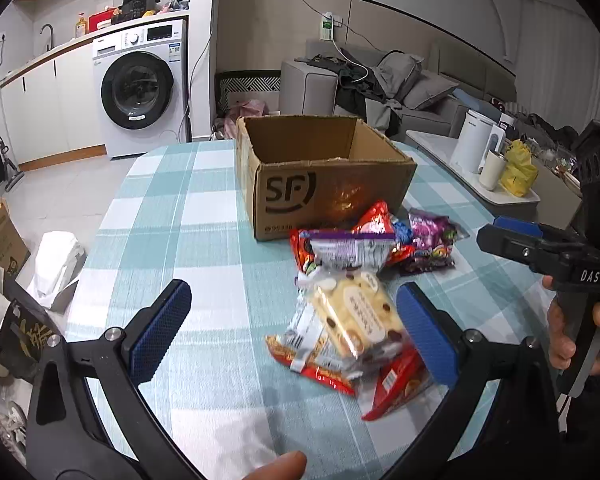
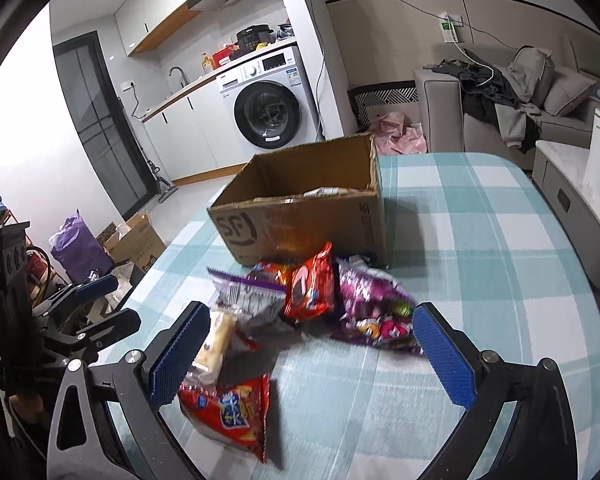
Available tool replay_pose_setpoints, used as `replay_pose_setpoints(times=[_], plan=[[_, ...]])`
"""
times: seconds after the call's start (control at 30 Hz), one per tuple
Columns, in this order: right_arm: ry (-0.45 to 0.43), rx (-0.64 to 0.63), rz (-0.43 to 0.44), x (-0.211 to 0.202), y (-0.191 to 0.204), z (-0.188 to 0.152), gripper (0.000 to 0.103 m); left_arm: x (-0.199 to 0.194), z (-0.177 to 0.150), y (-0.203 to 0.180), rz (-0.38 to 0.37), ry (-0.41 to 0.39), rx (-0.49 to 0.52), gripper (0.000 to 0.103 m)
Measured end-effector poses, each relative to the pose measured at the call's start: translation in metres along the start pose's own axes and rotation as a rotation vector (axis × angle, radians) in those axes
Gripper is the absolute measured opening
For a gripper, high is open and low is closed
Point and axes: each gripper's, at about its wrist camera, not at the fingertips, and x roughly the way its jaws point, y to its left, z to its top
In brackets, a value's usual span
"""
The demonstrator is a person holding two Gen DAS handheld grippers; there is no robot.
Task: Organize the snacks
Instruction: 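Withdraw the left gripper from the box back toward the snack pile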
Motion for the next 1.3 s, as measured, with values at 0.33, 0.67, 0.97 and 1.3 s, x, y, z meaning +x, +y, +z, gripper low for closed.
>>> replay_pose_setpoints(times=[0.33,0.67,0.97,1.3], plan=[[0.048,-0.030,0.019,0.004,0.018,-0.028,0.103,-0.010,-0.021,0.003,0.008,0.018,-0.005,0.102],[0.148,-0.070,0.051,0.023,0.035,-0.055,0.103,-0.007,-0.030,0.007,0.011,0.037,-0.020,0.102],[0.210,-0.110,0.108,0.039,0.053,-0.067,0.103,-0.001,-0.032,0.011,0.017,0.050,-0.032,0.102],[0.290,-0.114,0.100,0.067,0.056,-0.076,0.103,0.011,-0.035,0.013,0.017,0.074,-0.044,0.102]])
